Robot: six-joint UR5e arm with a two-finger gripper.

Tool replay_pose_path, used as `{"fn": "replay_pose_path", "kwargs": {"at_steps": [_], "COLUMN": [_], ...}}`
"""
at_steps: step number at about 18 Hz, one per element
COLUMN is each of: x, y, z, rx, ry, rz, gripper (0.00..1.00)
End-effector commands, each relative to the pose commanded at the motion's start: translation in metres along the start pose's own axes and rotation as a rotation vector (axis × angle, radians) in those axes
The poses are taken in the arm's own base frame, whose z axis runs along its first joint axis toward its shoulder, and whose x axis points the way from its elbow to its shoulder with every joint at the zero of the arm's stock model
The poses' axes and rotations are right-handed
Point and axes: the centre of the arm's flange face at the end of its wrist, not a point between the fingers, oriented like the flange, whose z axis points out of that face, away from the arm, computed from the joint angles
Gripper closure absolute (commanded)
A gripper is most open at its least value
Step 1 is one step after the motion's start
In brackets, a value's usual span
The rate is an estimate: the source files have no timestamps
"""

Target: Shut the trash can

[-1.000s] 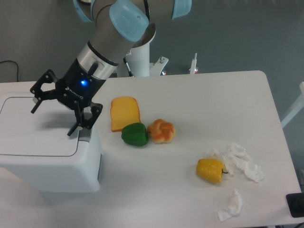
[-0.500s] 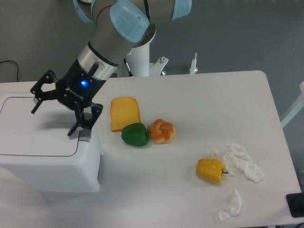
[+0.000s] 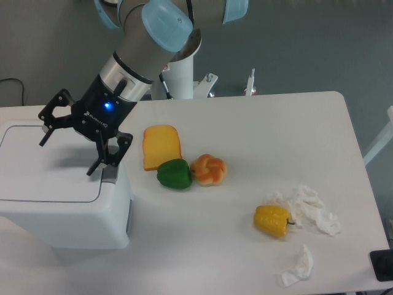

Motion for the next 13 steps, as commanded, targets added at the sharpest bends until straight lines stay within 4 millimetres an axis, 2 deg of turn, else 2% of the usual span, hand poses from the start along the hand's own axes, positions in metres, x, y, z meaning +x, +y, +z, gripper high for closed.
{"fn": "replay_pose_path", "kwargs": {"at_steps": [1,6,8,11,13], "x": [-0.011,-0.038,-0.054,-0.087,-0.107], "y": [0.000,-0.004,-0.009,-0.003,-0.001], "z": [-0.011,-0.059,-0.086,-0.122,-0.156], "rx": [0.014,0.074,0.107,0.141,0.163], "ry": [-0.017,-0.094,-0.139,-0.198,-0.276], "rz": [-0.005,0.030,0.034,0.018,0.004], "gripper": [0.00,0.00,0.00,0.00,0.00]}}
